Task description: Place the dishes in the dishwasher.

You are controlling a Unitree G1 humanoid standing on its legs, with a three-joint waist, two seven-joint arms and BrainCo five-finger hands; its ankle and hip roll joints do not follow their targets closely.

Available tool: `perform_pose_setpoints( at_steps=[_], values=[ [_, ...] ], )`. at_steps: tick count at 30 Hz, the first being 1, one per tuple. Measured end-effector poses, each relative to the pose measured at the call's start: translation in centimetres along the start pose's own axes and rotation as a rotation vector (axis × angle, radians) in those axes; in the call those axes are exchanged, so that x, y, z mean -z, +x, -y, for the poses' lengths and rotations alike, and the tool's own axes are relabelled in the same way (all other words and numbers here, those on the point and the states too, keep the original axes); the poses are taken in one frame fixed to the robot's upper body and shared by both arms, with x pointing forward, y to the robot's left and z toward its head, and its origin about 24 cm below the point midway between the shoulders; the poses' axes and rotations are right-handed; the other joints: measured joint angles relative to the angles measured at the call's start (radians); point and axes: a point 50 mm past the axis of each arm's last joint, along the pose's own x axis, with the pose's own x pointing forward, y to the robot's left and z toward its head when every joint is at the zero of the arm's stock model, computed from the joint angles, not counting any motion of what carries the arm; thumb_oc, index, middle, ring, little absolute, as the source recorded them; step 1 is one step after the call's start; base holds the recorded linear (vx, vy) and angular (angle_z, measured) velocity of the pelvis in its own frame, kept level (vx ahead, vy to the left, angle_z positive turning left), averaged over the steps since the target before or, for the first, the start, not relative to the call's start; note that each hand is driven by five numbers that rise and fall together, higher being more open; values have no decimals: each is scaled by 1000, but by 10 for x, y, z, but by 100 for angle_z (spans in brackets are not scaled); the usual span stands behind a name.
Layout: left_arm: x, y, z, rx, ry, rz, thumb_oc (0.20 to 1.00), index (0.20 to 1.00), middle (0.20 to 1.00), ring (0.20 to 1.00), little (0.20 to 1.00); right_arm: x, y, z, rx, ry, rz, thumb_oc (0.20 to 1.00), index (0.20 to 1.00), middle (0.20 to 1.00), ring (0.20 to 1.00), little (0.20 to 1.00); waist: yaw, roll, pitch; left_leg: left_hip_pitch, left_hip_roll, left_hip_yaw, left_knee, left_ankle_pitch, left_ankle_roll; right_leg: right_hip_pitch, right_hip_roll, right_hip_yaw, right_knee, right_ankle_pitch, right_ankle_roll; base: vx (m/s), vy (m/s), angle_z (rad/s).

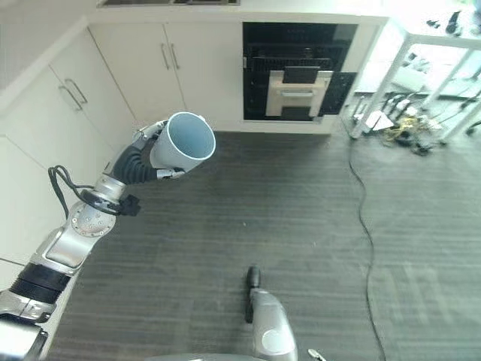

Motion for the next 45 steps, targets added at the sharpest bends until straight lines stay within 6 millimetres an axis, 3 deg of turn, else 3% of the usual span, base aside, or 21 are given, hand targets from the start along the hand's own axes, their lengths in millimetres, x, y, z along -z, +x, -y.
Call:
perform_pose_setpoints(
  at_steps=[6, 8, 9, 10, 11, 12, 14, 16, 17, 20, 21, 25, 30, 32, 33, 35, 37, 39, 41, 43, 45],
  values=[
    [-15, -2, -8, -5, 37, 62, 200, 200, 200, 200, 200, -65, 1, -35, -114, -95, 202, 1000, 1000, 1000, 1000, 1000, 14, -5, -16, -216, 59, -36, 492, 284, -52, 142, 80, 42, -11, -139, -82, 211, -313, -33],
    [-16, -1, -15, -22, 51, 73, 200, 200, 200, 200, 200, -61, 2, -27, -93, -63, 182, 1000, 1000, 1000, 1000, 1000, 34, -34, -3, -465, 77, -21, 809, 261, -17, 222, 81, 60, -79, -171, -105, 222, -126, 1],
    [-13, -3, -18, -21, 55, 59, 200, 200, 200, 200, 200, -52, 3, -22, -78, -48, 148, 1000, 1000, 1000, 1000, 1000, 50, -57, 6, -558, 94, 18, 859, 220, 32, 282, 79, 69, -117, -151, -74, 213, 37, -29],
    [-9, -7, -21, -19, 58, 39, 200, 200, 200, 200, 200, -43, 3, -19, -73, -47, 121, 1000, 1000, 1000, 1000, 1000, 69, -70, 2, -605, 98, 47, 767, 185, 52, 329, 80, 87, -151, -155, -67, 216, 91, -74],
    [0, -9, -31, -46, 72, 4, 200, 200, 200, 200, 200, -40, 3, -15, -65, -64, 106, 1000, 1000, 1000, 1000, 1000, 74, -66, 1, -665, 91, 55, 383, 176, 68, 394, 86, 118, -200, -179, -31, 408, 207, -88],
    [2, -10, -32, -51, 77, -3, 200, 200, 200, 200, 200, -40, 3, -16, -68, -67, 103, 1000, 1000, 1000, 1000, 1000, 61, -54, 0, -662, 86, 44, 168, 193, 54, 435, 96, 132, -209, -182, -18, 503, 213, -116],
    [19, -21, -23, -33, 57, -75, 200, 200, 200, 200, 200, -40, 4, -10, -39, -121, 58, 1000, 1000, 1000, 1000, 1000, 75, -16, -11, -667, -31, -175, -247, 274, 22, 561, 99, 243, -324, -202, 16, 662, 200, -137],
    [39, -53, -9, 11, 31, -212, 200, 200, 200, 200, 200, -31, 1, 7, 6, -141, 38, 1000, 1000, 1000, 1000, 1000, 101, -10, -22, -678, -22, -155, -236, 285, 25, 684, 80, 261, -349, -246, 53, 497, 198, -155],
    [36, -57, -8, -16, 7, -216, 200, 200, 200, 200, 200, -22, -1, 14, 25, -180, 16, 1000, 1000, 1000, 1000, 1000, 115, 2, -29, -678, 26, -47, -129, 269, 112, 746, 75, 261, -330, -296, 115, 432, 286, -96],
    [25, -51, -11, -22, 13, -160, 200, 200, 200, 200, 200, -16, 0, 5, 3, -268, 5, 1000, 1000, 1000, 1000, 1000, 104, -60, -32, -595, -10, -5, -123, 316, 160, 687, 2, 209, -91, -312, 164, 326, 238, -72],
    [20, -48, -18, -21, 40, -128, 200, 200, 200, 200, 200, -17, 0, 4, 1, -282, 13, 1000, 1000, 1000, 1000, 1000, 124, -51, -36, -524, -20, -13, -160, 427, 196, 667, -14, 188, -57, -372, 191, 239, 177, -101],
    [5, -18, -35, -51, 71, -10, 200, 200, 200, 200, 200, -16, 2, -24, -55, -456, 47, 1000, 1000, 1000, 1000, 1000, 114, -42, -44, -462, -109, -40, -198, 363, 205, 486, -15, 124, -23, -380, 155, 177, 169, 6],
    [2, -17, -25, 8, 65, 19, 200, 200, 200, 200, 200, -42, -1, -46, -60, -503, 196, 1000, 1000, 1000, 1000, 1000, 125, -37, -40, -405, -111, -60, -171, 303, 230, 216, -25, 160, 630, -312, 265, 113, 63, 18],
    [0, -16, -26, 14, 73, 29, 200, 200, 200, 200, 200, -39, 0, -41, -39, -496, 178, 1000, 1000, 1000, 1000, 1000, 116, -38, -24, -373, -107, -58, -170, 263, 216, 105, -50, 136, 605, -321, 258, 227, -238, -20],
    [-2, -13, -27, 9, 75, 37, 200, 200, 200, 200, 200, -40, 1, -31, 0, -463, 164, 1000, 1000, 1000, 1000, 1000, 110, -26, -2, -362, -94, -58, -162, 247, 196, 64, -89, 88, 390, -323, 232, 238, -412, -3],
    [-5, -4, -32, -12, 89, 45, 200, 200, 200, 200, 200, -32, 4, -22, 30, -452, 106, 1000, 1000, 1000, 1000, 1000, 99, -48, 15, -355, -99, -61, -154, 229, 186, 83, -143, 122, -149, -176, 243, 221, -459, 11],
    [2, -7, -30, -9, 88, 6, 200, 200, 200, 200, 200, -20, 5, -22, 22, -409, 69, 1000, 1000, 1000, 1000, 1000, 90, -76, 21, -343, -98, -98, -103, 184, 133, 103, -205, 161, -253, 4, 261, 234, -587, 42],
    [8, -13, -26, 0, 82, -30, 200, 200, 200, 200, 200, -9, 5, -18, 27, -387, 39, 1000, 1000, 1000, 1000, 1000, 104, -76, 21, -330, -65, -142, -63, 149, 121, 181, -209, 165, -280, 78, 266, 229, -710, 66],
    [9, -14, -21, 11, 75, -39, 200, 200, 200, 200, 200, -4, 5, -16, 29, -392, 26, 1000, 1000, 1000, 1000, 1000, 123, -84, 17, -311, -16, -192, -64, 129, 88, 288, -181, 164, -306, 86, 265, 207, -670, 64],
    [13, -24, -12, 26, 48, -80, 200, 200, 200, 200, 200, -30, 5, -22, 16, -438, 98, 1000, 1000, 1000, 1000, 1000, 125, -50, 14, -306, 81, -195, -67, 140, 40, 316, -87, 126, -315, 37, 208, 160, -630, 24],
    [8, -39, 2, 36, -11, -104, 200, 200, 200, 200, 200, -58, 4, -40, -21, -476, 194, 1000, 1000, 1000, 1000, 1000, 119, -63, 6, -296, 163, -127, -27, 188, -8, 336, -12, 88, -268, -30, 124, 99, -469, 11]
  ],
)
